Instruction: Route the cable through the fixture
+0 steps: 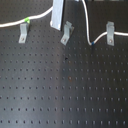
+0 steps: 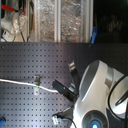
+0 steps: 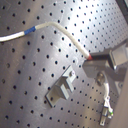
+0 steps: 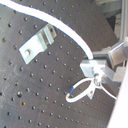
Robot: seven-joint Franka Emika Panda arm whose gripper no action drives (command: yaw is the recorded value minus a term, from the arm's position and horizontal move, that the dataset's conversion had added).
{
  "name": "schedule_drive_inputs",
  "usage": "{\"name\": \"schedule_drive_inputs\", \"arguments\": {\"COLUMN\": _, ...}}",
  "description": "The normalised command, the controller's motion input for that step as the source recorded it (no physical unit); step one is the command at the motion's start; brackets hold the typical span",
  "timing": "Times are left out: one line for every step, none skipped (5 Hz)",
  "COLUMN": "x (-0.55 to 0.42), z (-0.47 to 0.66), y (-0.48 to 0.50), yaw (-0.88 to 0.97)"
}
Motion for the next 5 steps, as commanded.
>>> {"name": "schedule_drive_inputs", "arguments": {"x": -0.008, "z": 0.0, "y": -0.02, "yaw": 0.0}}
{"name": "schedule_drive_inputs", "arguments": {"x": -0.172, "z": 0.28, "y": 0.034, "yaw": 0.02}}
{"name": "schedule_drive_inputs", "arguments": {"x": -0.174, "z": 0.36, "y": -0.035, "yaw": 0.0}}
{"name": "schedule_drive_inputs", "arguments": {"x": -0.003, "z": 0.06, "y": -0.009, "yaw": 0.0}}
{"name": "schedule_drive_inputs", "arguments": {"x": -0.432, "z": 0.39, "y": -0.116, "yaw": -0.11}}
